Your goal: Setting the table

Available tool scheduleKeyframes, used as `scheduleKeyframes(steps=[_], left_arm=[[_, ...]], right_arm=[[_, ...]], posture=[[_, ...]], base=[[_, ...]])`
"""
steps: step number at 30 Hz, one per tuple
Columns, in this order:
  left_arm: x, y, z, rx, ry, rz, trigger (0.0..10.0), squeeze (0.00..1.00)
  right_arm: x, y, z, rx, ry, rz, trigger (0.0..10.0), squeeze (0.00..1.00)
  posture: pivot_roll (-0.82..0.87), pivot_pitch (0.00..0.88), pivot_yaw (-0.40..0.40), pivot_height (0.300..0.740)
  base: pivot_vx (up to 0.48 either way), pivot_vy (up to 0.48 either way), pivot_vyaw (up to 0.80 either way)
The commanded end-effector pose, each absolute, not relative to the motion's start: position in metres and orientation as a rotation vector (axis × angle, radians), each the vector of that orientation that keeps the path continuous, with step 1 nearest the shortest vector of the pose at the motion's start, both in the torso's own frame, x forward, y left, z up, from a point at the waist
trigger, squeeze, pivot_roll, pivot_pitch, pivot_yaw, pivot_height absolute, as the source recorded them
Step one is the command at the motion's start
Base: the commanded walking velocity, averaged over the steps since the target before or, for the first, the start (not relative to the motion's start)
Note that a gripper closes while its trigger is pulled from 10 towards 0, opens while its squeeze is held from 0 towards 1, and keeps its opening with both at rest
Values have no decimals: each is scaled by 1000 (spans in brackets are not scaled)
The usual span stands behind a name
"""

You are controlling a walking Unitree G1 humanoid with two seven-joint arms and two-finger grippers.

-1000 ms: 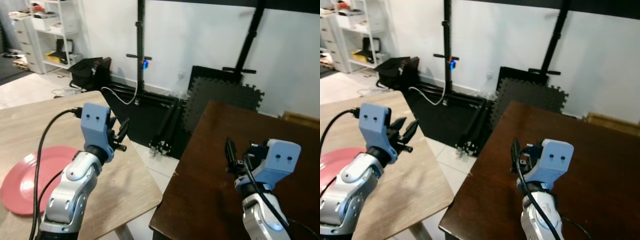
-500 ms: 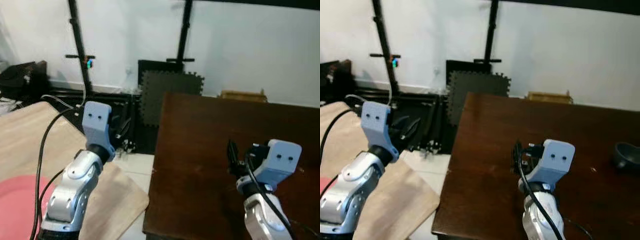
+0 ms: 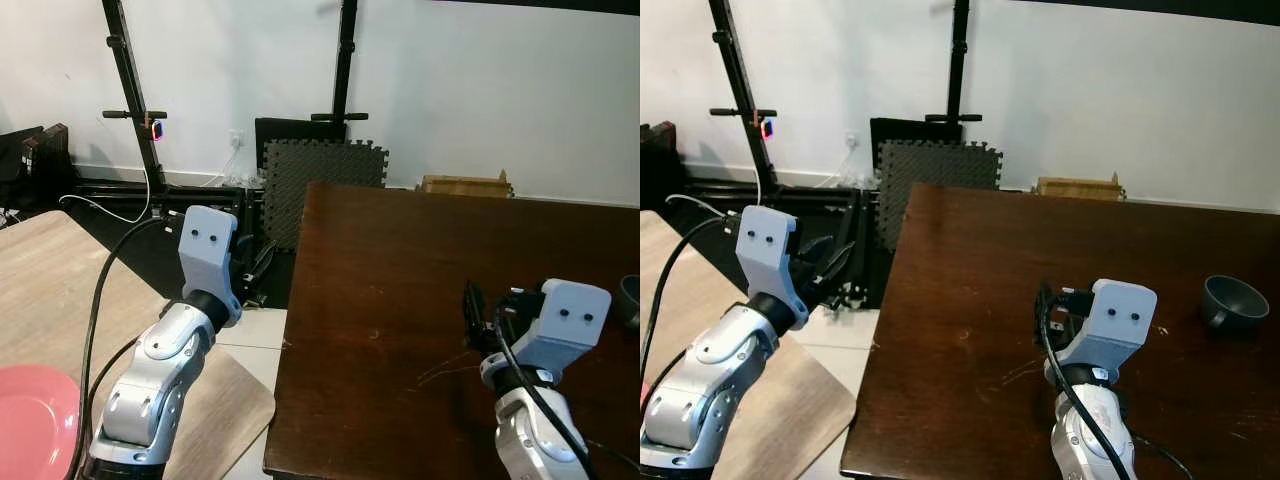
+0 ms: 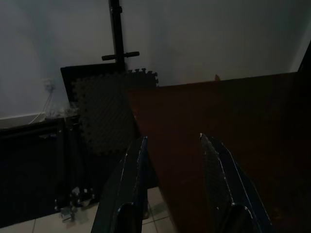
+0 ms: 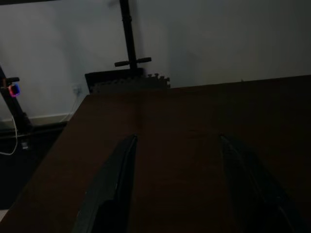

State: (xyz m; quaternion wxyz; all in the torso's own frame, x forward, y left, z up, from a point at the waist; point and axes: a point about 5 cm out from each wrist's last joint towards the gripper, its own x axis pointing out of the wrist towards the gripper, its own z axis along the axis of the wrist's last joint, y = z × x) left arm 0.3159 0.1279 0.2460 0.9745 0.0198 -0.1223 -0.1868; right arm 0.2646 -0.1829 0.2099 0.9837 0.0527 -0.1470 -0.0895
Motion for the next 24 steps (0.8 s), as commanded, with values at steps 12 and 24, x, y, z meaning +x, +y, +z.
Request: scheduleKeyframes(steps=[12,24], left_arm=[[314,127,242,44,-242,-389,10000,0],[315,127,242,25,-242,-386,10000,0]], right_arm=[[264,-184,207,98,-281,-184,10000,0],[264,-184,206,98,-279,-184,10000,0]], posture=[[5,23,20,740],[3,28,22,740]], base=[[0,-461,0],[0,-49,0]])
